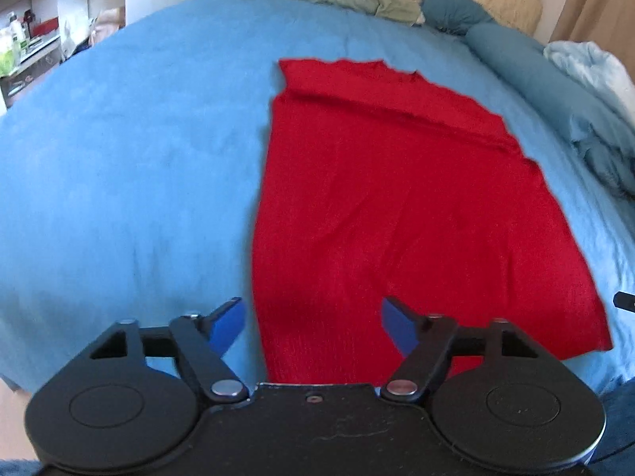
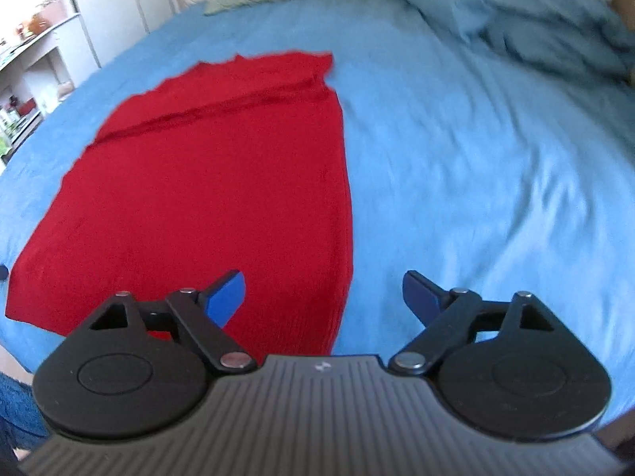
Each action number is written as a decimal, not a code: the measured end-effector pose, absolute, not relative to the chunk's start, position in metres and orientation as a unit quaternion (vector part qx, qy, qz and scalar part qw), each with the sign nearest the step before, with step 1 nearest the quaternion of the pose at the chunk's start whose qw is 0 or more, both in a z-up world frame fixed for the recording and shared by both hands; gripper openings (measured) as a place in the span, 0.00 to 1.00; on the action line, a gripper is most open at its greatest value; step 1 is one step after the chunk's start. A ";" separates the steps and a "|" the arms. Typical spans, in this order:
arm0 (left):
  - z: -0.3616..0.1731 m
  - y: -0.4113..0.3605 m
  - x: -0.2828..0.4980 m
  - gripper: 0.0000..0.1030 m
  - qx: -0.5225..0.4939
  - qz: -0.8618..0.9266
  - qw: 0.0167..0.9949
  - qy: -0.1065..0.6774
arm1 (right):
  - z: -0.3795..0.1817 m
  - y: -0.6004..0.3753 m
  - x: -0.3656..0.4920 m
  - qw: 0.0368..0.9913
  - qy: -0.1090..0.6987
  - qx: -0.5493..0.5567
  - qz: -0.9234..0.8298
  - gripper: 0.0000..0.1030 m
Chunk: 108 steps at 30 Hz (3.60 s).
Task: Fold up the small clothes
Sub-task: 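Grasp the sweater hem with both tools, then lift the hem with both tools and fold it toward the collar, then open both tools and release the folded hem onto the sweater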
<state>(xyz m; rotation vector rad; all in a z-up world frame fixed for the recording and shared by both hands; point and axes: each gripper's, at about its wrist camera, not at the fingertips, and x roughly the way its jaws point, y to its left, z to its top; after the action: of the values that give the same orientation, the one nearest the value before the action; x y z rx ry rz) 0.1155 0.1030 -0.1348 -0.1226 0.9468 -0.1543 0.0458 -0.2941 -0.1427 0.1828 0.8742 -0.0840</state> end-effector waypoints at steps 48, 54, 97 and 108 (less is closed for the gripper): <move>-0.025 0.122 0.166 0.04 -0.120 -0.096 0.930 0.335 | -0.076 -0.316 0.094 0.911 0.326 0.254 0.002 0.20; 0.008 0.118 0.299 0.04 -0.116 -0.061 0.943 0.305 | -0.027 -0.336 0.218 0.921 0.286 0.264 0.016 0.20; -0.172 0.029 0.442 1.00 0.013 -0.024 0.910 0.413 | -0.199 -0.334 0.405 0.918 0.367 0.126 -0.076 1.00; -0.123 -0.014 0.396 1.00 0.018 -0.060 0.911 0.408 | -0.127 -0.338 0.341 0.924 0.379 0.052 0.008 1.00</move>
<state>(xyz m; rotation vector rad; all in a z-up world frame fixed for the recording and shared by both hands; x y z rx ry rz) 0.3963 -0.0145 -0.1230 0.0367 0.8418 -0.1237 0.3409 -0.3383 -0.1268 0.1073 0.7782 0.0164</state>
